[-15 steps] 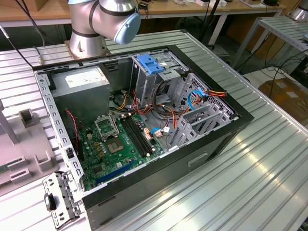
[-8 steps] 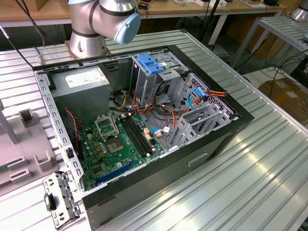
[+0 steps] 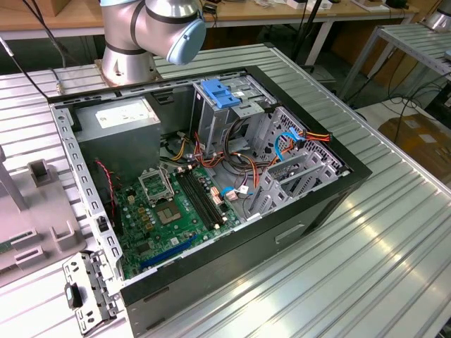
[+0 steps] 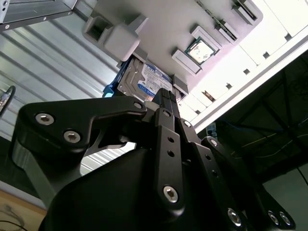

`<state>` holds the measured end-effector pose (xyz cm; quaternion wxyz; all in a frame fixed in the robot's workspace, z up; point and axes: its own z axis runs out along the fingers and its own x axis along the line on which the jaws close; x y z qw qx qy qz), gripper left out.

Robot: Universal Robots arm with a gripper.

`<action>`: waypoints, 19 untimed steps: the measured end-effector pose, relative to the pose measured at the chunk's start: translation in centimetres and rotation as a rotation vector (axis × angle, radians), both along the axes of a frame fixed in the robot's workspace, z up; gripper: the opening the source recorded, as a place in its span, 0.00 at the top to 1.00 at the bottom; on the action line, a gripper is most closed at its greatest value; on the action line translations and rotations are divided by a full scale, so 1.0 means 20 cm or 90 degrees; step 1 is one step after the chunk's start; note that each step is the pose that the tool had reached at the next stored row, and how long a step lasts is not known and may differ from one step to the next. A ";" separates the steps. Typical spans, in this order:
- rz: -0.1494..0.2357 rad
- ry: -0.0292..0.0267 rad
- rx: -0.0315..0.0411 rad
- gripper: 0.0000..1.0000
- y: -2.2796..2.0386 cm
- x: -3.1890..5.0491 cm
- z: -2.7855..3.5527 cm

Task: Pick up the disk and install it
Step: 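Pick up the disk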

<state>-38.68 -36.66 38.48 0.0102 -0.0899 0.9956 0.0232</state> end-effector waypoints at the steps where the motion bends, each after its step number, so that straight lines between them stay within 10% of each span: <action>1: 0.003 0.0000 0.0000 0.89 0.000 0.000 0.000; 19: 0.089 0.0000 0.0000 0.89 0.000 0.000 0.000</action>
